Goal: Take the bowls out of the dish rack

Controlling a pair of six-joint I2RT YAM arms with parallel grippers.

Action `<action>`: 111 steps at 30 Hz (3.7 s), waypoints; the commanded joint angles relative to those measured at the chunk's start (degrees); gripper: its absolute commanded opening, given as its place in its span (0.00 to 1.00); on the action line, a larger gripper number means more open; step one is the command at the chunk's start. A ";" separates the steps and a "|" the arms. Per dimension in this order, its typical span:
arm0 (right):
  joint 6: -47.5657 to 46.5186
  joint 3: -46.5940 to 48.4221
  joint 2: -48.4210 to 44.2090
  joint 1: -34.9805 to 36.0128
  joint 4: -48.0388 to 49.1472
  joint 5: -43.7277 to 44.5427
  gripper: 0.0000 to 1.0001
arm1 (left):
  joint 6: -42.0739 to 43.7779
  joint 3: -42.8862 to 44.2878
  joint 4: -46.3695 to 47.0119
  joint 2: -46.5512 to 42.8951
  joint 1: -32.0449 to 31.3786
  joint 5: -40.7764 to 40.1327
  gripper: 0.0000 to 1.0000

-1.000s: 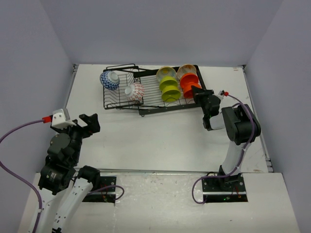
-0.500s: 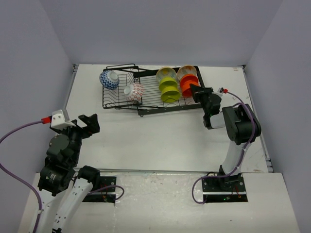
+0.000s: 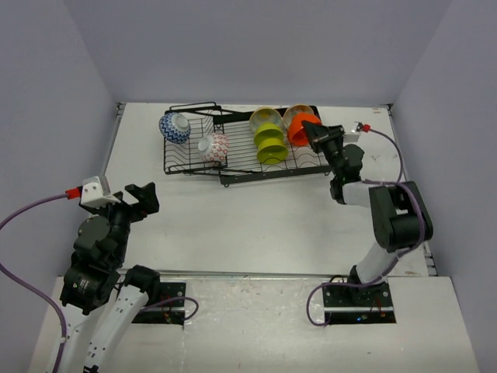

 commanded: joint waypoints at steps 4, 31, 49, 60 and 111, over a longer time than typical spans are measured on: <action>-28.09 8.51 -28.53 1.63 -42.81 -2.41 0.00 | 0.59 -0.19 2.21 -0.39 -0.33 -0.09 1.00; -62.25 22.61 -15.20 11.66 -123.81 24.77 0.00 | 0.58 -0.11 2.21 -1.53 -0.33 -0.09 1.00; -62.60 25.33 -10.88 15.53 -123.45 24.86 0.37 | 0.50 -0.11 2.12 -2.14 -0.33 -0.53 1.00; -63.57 32.72 -29.06 16.41 -114.35 15.56 0.98 | 0.50 -0.11 2.12 -1.79 -0.33 -0.53 1.00; 7.80 24.37 15.21 0.50 -25.90 15.98 0.55 | 1.29 -0.55 3.17 2.87 -0.33 2.64 1.00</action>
